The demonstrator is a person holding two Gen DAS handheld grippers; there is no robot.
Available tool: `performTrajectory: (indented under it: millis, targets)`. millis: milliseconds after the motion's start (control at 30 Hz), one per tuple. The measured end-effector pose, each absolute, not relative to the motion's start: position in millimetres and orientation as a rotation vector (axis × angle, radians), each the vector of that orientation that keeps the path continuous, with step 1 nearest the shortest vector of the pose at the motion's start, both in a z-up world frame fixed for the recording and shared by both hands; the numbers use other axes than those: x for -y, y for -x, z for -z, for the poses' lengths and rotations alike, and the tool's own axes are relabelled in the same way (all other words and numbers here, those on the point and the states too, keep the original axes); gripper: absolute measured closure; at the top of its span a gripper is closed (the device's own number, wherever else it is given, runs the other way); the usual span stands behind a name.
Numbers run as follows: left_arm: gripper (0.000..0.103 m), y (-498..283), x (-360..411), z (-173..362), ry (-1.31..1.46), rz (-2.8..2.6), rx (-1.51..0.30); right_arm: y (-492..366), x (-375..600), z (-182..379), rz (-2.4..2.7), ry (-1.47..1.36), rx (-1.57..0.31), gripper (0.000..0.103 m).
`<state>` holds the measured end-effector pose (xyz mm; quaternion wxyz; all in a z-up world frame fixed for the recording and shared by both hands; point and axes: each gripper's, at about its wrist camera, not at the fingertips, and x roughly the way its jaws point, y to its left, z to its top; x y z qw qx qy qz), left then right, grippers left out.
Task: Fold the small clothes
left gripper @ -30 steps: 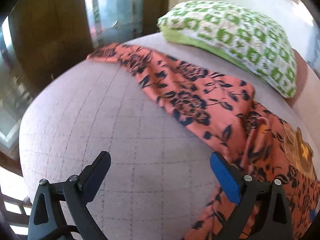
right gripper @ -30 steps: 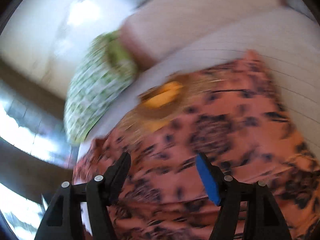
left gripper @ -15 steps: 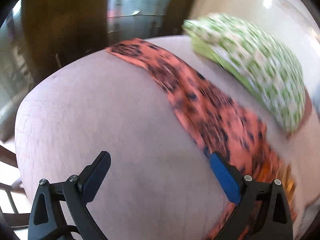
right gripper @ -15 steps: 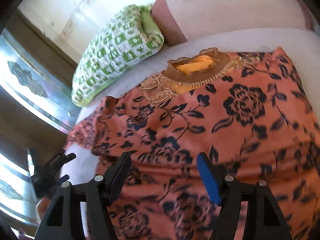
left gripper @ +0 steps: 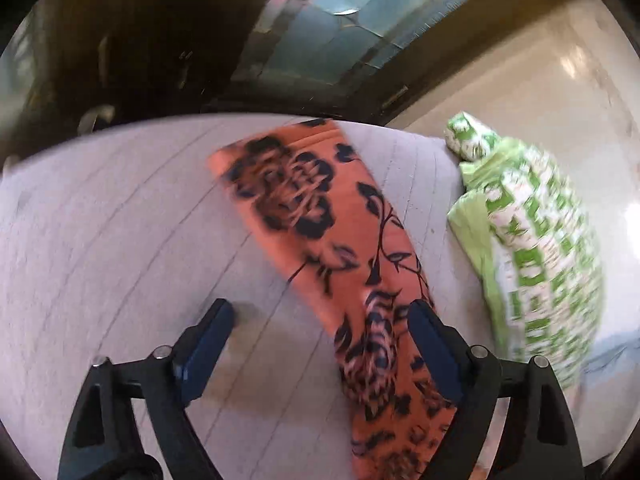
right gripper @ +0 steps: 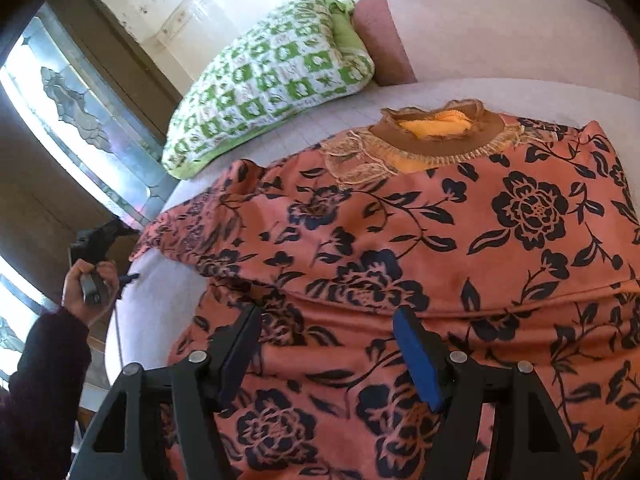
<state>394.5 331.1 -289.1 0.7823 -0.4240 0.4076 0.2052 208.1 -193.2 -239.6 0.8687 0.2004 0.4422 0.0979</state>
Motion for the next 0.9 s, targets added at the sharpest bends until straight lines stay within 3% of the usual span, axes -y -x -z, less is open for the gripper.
performTrajectory:
  millis: [133, 167, 233, 300, 433, 633, 900]
  targets:
    - [0.040, -429, -315, 292, 0.682, -0.512, -0.907, -212, 205, 242, -0.205, -0.464, -0.928, 0.031]
    - [0.057, -437, -313, 293, 0.612, -0.527, -0.903, -213, 206, 241, -0.198, -0.462, -0.923, 0.031]
    - [0.078, -441, -313, 296, 0.581, -0.543, -0.890, -213, 209, 240, -0.182, -0.448, -0.919, 0.031]
    - [0.094, -442, -312, 296, 0.564, -0.544, -0.874, -212, 211, 240, -0.168, -0.431, -0.917, 0.031]
    - [0.098, -423, -303, 281, 0.533, -0.505, -0.848, -211, 214, 235, -0.153, -0.413, -0.893, 0.031]
    - [0.098, -400, -232, 206, 0.334, -0.333, -0.734, -204, 238, 226, -0.087, -0.462, -0.837, 0.031]
    - [0.098, -352, -34, 110, 0.003, 0.071, -0.635, -186, 299, 215, 0.040, -0.561, -0.754, 0.031]
